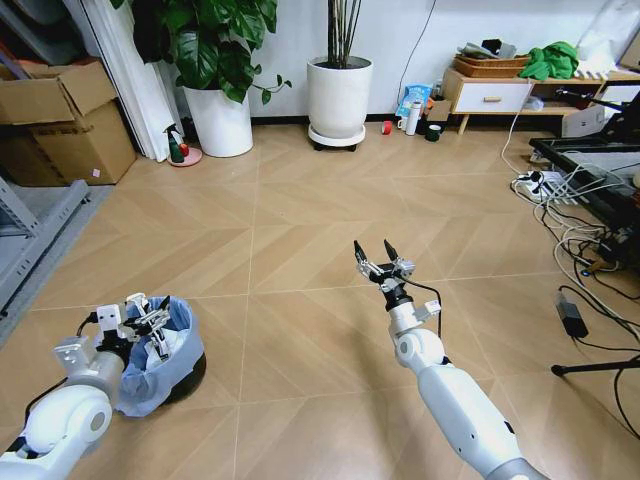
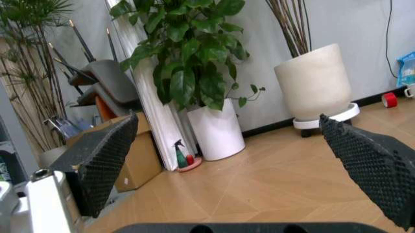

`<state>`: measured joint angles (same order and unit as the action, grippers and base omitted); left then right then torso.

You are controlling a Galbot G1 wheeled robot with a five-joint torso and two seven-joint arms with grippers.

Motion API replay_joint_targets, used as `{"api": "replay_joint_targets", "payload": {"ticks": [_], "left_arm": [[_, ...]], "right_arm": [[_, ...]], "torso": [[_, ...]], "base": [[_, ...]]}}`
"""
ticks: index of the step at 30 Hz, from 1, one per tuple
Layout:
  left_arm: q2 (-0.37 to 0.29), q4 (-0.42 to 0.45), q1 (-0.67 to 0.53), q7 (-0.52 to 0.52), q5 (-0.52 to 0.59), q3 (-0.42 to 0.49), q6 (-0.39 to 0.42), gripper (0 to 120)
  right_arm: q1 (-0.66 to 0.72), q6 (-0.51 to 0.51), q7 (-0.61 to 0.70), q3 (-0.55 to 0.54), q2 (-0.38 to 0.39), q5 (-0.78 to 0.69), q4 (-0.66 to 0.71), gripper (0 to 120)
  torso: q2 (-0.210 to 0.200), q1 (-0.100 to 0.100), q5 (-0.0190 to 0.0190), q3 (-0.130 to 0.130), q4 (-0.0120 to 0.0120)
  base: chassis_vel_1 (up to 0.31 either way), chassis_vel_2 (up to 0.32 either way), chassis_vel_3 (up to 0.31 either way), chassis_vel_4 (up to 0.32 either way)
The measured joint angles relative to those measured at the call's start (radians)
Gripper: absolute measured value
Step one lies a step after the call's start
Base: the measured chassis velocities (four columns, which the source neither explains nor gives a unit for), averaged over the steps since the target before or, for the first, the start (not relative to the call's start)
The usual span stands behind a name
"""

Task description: Pick up the trash bin and place the garbage on the floor into it.

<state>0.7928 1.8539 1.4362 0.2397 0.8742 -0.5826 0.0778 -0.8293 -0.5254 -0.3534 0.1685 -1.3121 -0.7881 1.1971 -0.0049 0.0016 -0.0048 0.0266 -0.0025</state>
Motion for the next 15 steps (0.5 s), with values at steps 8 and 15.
{"api": "replay_joint_targets", "payload": {"ticks": [8, 15], "left_arm": [[0.000, 0.000, 0.000, 0.000, 0.000, -0.001, 0.000, 100], [0.000, 0.000, 0.000, 0.000, 0.000, -0.001, 0.000, 100]], "right_arm": [[-0.001, 0.001, 0.000, 0.001, 0.000, 0.001, 0.001, 100], [-0.001, 0.001, -0.001, 0.001, 0.000, 0.001, 0.001, 100]], "torso": [[0.000, 0.000, 0.0000, 0.000, 0.0000], [0.000, 0.000, 0.0000, 0.000, 0.0000]], "base": [[0.000, 0.000, 0.000, 0.000], [0.000, 0.000, 0.000, 0.000]]}}
